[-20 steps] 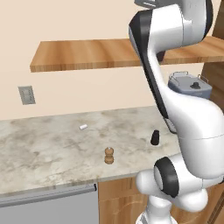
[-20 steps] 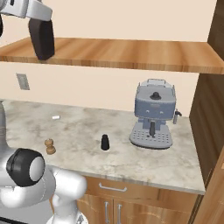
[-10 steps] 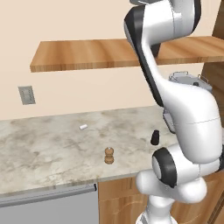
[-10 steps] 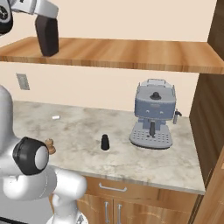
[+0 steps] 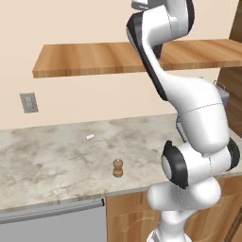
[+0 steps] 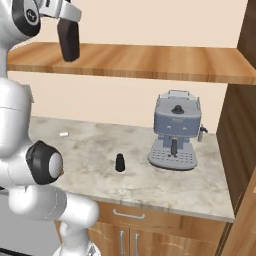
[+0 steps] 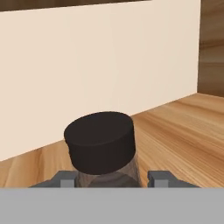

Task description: There are various items on the counter. Only move the condiments/shakers into the cabinet.

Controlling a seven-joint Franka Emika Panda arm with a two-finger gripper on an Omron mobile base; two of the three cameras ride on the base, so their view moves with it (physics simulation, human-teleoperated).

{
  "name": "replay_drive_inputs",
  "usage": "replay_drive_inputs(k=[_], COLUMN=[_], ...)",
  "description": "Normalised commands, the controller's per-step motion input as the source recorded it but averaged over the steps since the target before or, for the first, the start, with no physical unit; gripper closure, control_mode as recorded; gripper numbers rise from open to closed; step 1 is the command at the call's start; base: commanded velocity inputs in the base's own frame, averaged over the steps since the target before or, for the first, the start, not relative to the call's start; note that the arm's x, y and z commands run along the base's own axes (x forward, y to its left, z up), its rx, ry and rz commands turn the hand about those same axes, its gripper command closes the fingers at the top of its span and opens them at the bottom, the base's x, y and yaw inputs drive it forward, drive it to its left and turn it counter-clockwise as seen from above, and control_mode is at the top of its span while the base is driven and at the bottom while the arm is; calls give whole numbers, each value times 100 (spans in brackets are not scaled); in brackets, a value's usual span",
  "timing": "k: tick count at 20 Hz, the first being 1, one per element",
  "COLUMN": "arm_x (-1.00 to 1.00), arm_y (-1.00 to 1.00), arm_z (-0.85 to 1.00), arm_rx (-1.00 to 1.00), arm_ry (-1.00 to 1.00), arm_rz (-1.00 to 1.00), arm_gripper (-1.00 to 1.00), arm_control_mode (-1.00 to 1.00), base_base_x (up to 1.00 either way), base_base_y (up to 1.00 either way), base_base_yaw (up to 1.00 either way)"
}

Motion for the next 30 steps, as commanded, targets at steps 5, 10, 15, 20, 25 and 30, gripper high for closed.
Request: replay_drive_inputs(k=[5,10,15,20,25,30], arm_x=[78,85,80,77,31,0], arm_y=[-1,0,-3,-3,-14,-8], arm_z=[-14,-26,-23,-16,-35,-18], arm_rx=[-1,-1,0,0,0,0], arm_ry=[0,1,0,0,-3,-3], arm_rz=[0,0,0,0,-4,-2], arm_gripper=[100,100,100,100,100,-100], arm_control_mode=[-100,-100,-100,-100,-100,-100], base_base_x=[0,0,0,0,0,0], base_base_y=[0,0,0,0,0,0], base_base_yaw=[0,0,0,0,0,0])
